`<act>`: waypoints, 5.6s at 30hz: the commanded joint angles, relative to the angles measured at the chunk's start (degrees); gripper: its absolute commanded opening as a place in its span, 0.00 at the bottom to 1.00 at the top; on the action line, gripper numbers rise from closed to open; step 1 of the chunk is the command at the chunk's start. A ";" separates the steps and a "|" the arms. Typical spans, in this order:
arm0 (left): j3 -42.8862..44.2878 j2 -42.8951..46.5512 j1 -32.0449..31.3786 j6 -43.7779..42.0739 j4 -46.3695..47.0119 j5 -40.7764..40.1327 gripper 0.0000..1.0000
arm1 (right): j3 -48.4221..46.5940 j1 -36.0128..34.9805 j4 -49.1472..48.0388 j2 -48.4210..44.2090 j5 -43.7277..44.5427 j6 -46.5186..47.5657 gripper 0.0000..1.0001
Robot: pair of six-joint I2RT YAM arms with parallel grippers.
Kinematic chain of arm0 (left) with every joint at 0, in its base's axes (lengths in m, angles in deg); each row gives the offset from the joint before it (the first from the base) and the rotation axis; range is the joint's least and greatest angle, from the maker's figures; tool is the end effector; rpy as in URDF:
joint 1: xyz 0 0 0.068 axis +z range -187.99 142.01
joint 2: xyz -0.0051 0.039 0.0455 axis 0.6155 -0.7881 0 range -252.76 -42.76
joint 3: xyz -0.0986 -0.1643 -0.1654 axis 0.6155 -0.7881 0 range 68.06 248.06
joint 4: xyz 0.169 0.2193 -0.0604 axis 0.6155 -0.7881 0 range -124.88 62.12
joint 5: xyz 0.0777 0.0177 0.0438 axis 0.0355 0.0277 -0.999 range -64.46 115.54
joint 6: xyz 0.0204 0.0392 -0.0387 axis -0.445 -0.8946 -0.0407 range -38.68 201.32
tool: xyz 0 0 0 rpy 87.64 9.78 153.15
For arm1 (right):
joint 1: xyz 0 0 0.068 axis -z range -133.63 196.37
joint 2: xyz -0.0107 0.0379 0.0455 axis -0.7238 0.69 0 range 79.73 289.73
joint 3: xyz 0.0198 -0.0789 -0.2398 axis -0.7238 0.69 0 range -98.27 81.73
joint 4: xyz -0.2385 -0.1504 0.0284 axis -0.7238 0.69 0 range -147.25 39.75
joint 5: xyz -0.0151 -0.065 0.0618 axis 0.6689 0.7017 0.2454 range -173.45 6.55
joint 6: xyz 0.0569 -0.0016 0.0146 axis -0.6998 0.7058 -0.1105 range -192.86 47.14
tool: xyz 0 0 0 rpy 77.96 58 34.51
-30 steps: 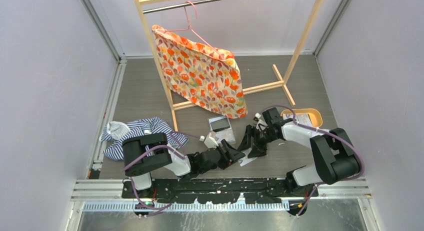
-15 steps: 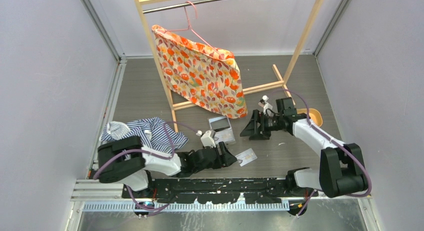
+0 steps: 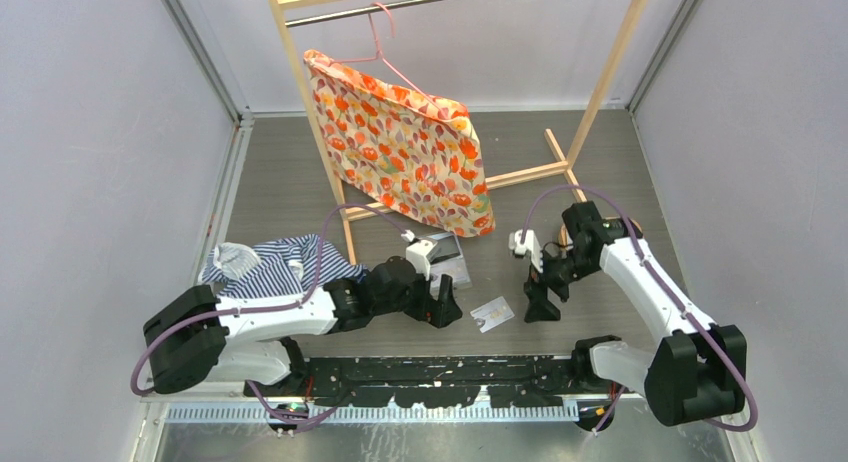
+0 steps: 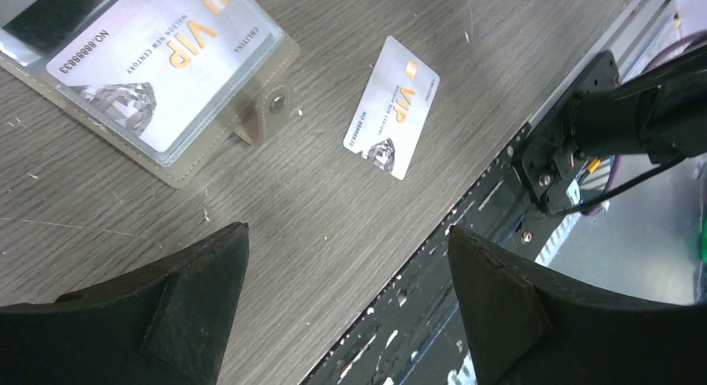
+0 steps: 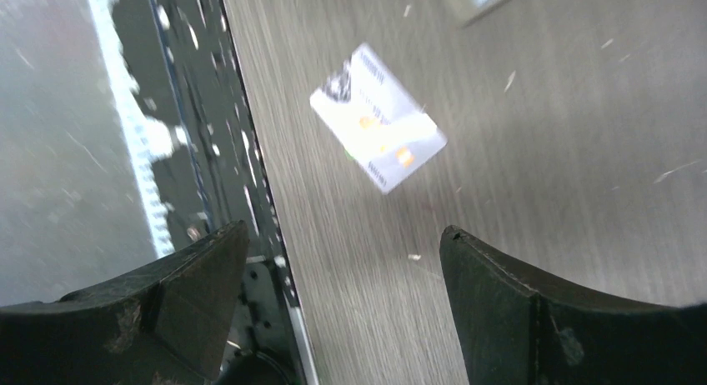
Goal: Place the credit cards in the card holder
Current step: Move the card holder to the center of the board, then turn over the card holder at the center of the board.
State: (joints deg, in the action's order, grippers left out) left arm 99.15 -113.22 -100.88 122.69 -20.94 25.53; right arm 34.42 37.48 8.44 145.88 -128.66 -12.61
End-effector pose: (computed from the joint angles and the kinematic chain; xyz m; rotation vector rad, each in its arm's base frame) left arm 0.1287 -0.2514 0.1568 0.4353 2.2904 -1.0113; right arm 0.1976 0.0615 0.2030 -1.5000 2.0867 0.9109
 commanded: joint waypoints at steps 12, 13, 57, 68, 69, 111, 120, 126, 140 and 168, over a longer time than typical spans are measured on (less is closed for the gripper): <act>4.33 9.13 10.18 -21.07 -7.20 5.27 0.93 | 1.52 -15.78 -15.37 3.21 4.47 5.72 0.73; 4.31 9.81 12.15 -20.91 -7.18 5.47 0.94 | 0.12 -16.00 -16.46 3.82 1.83 2.76 0.71; 7.89 -18.21 30.29 -3.87 10.55 18.82 0.78 | -0.10 -24.51 -21.44 12.89 16.94 11.04 0.01; 4.32 -17.75 23.86 4.54 11.26 13.25 0.78 | 2.85 -14.24 -24.54 8.82 24.18 13.66 0.07; 4.43 -18.38 22.45 5.78 11.35 11.79 0.78 | 2.56 -13.41 -24.68 8.55 24.09 12.79 0.12; 9.83 -25.06 13.64 14.08 3.23 -4.75 0.54 | -6.15 19.35 -21.76 9.38 -6.87 -38.41 0.64; 9.70 -28.06 10.01 18.47 5.06 -8.06 0.20 | -6.83 9.98 -20.25 13.87 -4.71 -38.36 0.63; 7.66 -26.48 7.79 21.98 6.60 -11.63 0.05 | -8.75 5.12 -16.74 18.48 -3.70 -38.37 0.60; -1.44 -16.27 -2.63 26.61 13.37 -25.30 0.01 | -12.36 -2.12 -18.56 29.21 5.19 -45.18 0.25; -0.01 -16.18 9.18 10.40 30.09 2.14 0.65 | -15.58 -2.66 -19.79 34.54 18.61 -45.04 0.24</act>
State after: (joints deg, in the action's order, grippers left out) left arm 95.30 -128.23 -91.86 135.85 2.78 22.75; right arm 19.86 34.66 -10.31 182.29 -109.50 -59.25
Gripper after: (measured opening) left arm 0.662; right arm 0.235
